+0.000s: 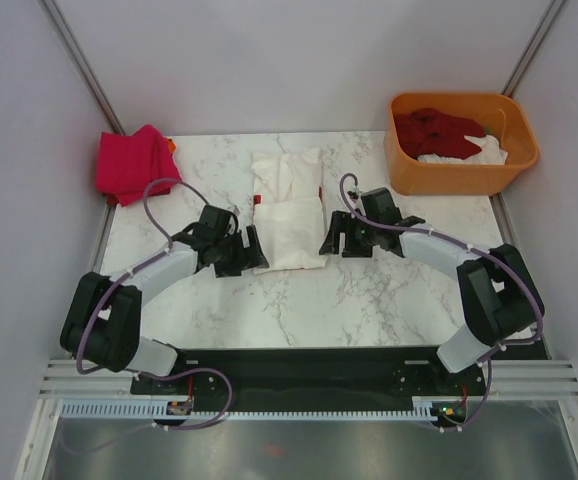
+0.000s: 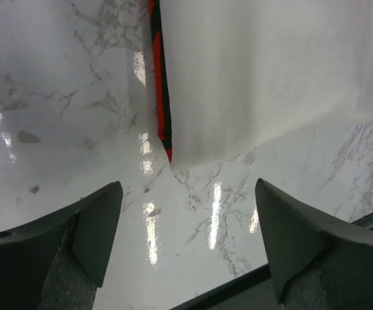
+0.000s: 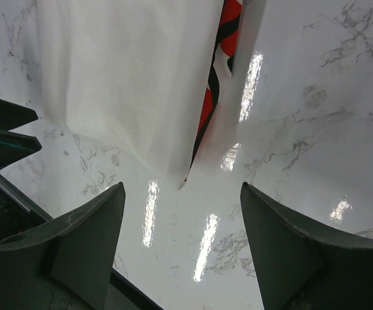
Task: Fold and stack the t-shirts
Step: Fold the tshirt
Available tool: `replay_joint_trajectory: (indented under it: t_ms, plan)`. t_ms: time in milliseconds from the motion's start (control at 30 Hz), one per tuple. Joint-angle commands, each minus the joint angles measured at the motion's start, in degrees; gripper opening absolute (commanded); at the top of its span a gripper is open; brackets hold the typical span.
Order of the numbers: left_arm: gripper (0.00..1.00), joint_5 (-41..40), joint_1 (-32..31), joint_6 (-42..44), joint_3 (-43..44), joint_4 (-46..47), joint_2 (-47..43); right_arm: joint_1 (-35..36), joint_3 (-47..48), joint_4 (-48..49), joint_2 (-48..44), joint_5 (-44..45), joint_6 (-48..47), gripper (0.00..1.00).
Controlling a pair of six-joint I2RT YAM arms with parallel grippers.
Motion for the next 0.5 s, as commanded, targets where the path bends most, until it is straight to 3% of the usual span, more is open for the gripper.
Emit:
replay_joint_trajectory:
  t_ms: [0, 300, 467]
  plan:
    - [0.9, -0.18, -1.61, -3.58, -0.13, 6.53, 2.52, 0.8, -1.48, 5.61, 2.24, -2.47, 1.31, 0.8]
    - [0.83, -3.08, -3.19, -4.73, -0.56, 8.73, 6.83, 3.35, -3.77, 9.74, 6.64, -3.18, 2.54, 0.71]
    - [0.65, -1.94, -3.81, -5.34, -1.45, 11.99, 8.68, 3.52, -4.47, 11.24, 9.02, -2.74, 2.71, 0.57]
